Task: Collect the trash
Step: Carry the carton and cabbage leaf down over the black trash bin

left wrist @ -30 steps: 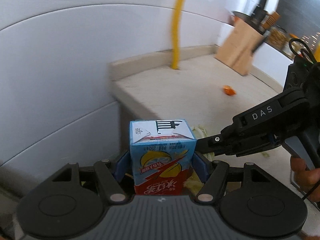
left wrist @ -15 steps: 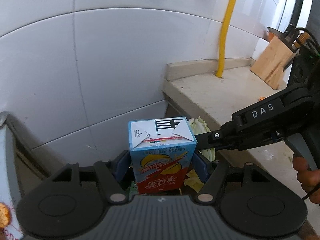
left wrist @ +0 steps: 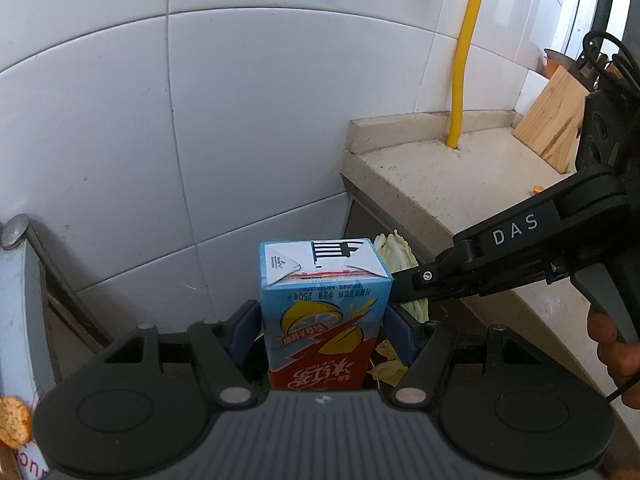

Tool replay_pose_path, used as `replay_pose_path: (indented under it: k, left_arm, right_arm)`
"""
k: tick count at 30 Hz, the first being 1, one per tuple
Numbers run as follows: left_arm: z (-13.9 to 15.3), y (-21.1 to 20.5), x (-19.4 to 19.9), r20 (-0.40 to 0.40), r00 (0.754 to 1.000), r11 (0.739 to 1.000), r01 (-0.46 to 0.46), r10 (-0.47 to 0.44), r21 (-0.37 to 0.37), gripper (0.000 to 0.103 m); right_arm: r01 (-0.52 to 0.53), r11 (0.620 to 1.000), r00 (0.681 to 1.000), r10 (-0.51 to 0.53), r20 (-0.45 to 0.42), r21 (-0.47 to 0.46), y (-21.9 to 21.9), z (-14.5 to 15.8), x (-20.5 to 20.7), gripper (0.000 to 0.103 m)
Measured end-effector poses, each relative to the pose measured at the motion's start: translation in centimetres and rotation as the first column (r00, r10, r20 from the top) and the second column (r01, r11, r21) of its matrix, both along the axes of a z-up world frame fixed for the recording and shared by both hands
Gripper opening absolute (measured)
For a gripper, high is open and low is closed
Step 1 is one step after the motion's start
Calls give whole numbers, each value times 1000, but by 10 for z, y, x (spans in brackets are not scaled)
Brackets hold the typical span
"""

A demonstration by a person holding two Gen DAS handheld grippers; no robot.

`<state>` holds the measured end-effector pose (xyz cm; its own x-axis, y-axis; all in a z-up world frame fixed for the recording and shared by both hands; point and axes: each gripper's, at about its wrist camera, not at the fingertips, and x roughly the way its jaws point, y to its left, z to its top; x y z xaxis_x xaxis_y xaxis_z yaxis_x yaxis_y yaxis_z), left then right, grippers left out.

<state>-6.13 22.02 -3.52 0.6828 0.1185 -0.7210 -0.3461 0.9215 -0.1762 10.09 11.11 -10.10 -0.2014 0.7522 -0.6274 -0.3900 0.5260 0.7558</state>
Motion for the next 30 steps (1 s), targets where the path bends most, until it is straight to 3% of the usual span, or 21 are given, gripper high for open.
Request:
replay_pose_path:
  k: [25, 30]
  left_arm:
    - [-25, 5, 16, -83, 996, 1000, 15, -15, -10, 62]
    - [-28, 8, 20, -107, 994, 1000, 18, -20, -16, 62]
  right_arm:
    - [4, 996, 1000, -3, 9, -90, 21, -17, -7, 15]
    - [9, 993, 1000, -6, 21, -115, 26, -20, -6, 24]
